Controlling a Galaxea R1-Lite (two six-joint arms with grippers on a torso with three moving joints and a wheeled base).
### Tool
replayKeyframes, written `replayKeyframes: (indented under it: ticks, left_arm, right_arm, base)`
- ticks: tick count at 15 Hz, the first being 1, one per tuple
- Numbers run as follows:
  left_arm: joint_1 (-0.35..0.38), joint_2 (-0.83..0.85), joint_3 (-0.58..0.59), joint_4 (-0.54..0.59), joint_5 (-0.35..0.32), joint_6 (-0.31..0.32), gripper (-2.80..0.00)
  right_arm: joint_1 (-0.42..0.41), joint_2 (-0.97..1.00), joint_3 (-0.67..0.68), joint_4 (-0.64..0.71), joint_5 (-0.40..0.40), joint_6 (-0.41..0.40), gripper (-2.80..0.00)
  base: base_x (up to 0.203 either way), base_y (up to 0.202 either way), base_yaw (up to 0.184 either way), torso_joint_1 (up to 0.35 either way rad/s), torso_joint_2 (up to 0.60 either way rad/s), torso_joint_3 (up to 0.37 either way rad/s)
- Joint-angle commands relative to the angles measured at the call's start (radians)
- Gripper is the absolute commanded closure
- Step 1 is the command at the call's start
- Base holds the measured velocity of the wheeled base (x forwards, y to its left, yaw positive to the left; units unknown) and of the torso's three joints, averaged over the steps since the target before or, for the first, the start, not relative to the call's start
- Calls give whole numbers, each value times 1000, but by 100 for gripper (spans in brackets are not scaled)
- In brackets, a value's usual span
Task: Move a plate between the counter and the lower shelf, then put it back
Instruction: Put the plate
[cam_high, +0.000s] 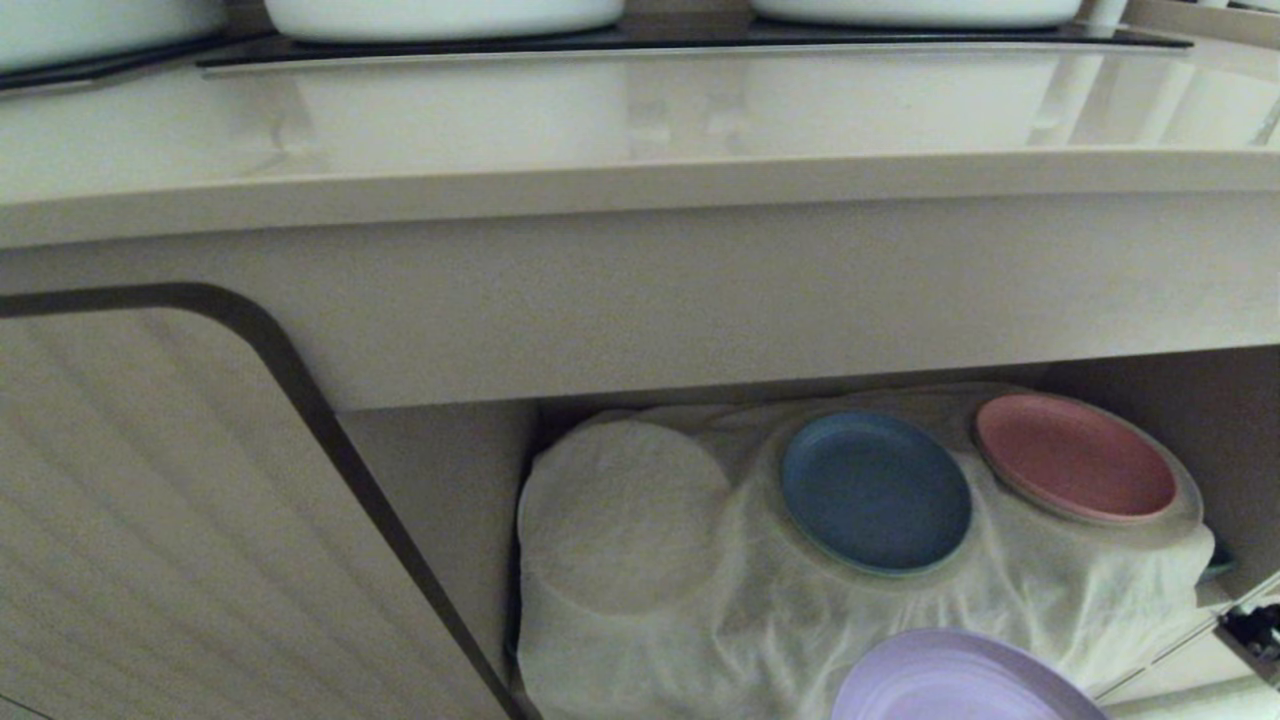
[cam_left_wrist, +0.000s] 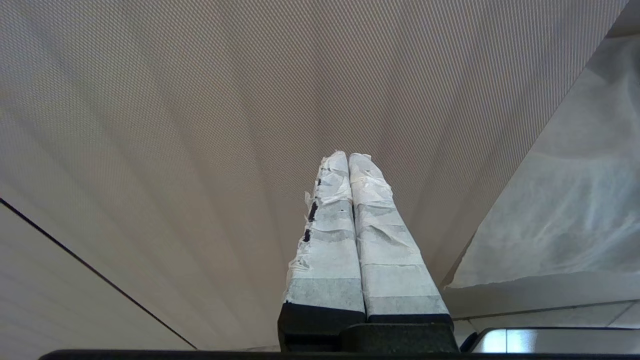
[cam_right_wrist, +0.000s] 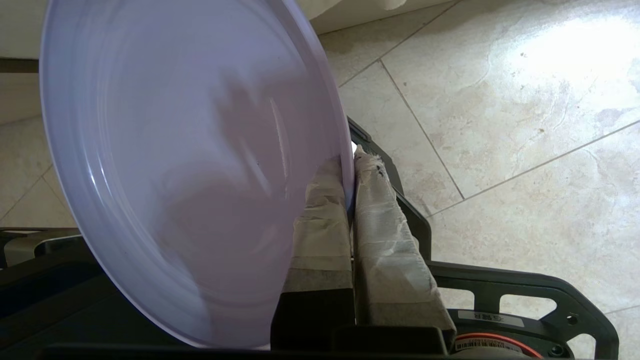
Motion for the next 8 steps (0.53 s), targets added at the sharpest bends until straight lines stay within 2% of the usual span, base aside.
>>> replayKeyframes:
  ticks: [1,8]
  left_arm:
    - [0,0,0,0,0,0,0]
    - [0,0,0,0,0,0,0]
  right_arm:
    - [0,5,-2,1,0,2,0]
    - [3,13,-2,1,0,3,0]
  base:
    - [0,0,0,0,0,0]
    - [0,0,0,0,0,0]
